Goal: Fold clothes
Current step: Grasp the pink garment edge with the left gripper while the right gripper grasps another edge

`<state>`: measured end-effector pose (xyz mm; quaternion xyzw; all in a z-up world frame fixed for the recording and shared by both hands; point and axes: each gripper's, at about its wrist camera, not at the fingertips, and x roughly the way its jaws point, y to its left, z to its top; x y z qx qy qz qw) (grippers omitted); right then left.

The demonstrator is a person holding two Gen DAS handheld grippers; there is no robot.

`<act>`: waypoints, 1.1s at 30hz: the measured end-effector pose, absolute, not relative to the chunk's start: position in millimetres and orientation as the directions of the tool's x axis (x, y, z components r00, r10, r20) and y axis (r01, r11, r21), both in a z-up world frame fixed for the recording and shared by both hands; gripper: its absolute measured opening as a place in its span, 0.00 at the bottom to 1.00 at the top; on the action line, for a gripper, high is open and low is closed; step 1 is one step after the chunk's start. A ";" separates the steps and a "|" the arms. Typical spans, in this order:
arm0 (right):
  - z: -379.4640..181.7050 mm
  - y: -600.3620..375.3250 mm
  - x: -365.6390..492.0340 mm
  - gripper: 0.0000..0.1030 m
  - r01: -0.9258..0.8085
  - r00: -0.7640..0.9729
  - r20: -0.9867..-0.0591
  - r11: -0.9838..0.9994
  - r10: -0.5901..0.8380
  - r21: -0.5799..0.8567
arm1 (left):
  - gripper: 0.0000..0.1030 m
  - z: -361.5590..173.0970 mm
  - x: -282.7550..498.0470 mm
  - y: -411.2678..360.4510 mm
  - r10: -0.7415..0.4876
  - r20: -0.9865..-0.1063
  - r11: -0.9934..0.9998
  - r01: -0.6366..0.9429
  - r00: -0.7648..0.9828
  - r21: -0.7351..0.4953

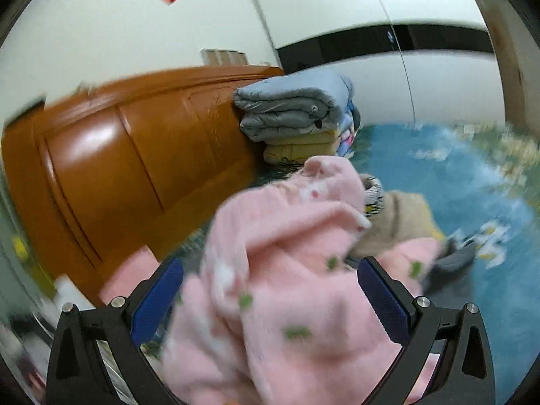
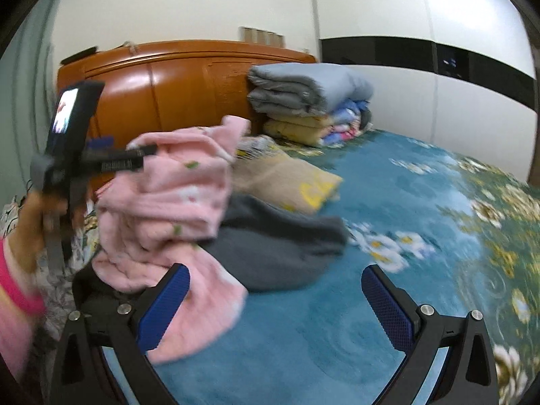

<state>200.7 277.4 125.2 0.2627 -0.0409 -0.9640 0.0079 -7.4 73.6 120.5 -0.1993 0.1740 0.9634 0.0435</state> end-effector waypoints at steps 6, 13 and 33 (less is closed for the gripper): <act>103.6 339.2 229.7 1.00 -0.127 -0.868 -0.497 -0.966 -0.002 0.226 | 1.00 112.3 -54.1 72.0 0.015 -0.585 -0.933 -0.222 -0.811 0.284; 80.8 375.8 250.3 1.00 -0.160 -0.868 -0.496 -0.945 -0.002 0.284 | 0.61 97.3 -85.4 63.9 0.032 -0.721 -0.979 -0.167 -0.692 0.117; 126.0 421.3 325.6 1.00 -0.176 -0.941 -0.335 -0.921 0.054 0.349 | 0.07 279.7 66.3 214.5 0.326 -0.460 -0.847 -0.471 -0.826 0.245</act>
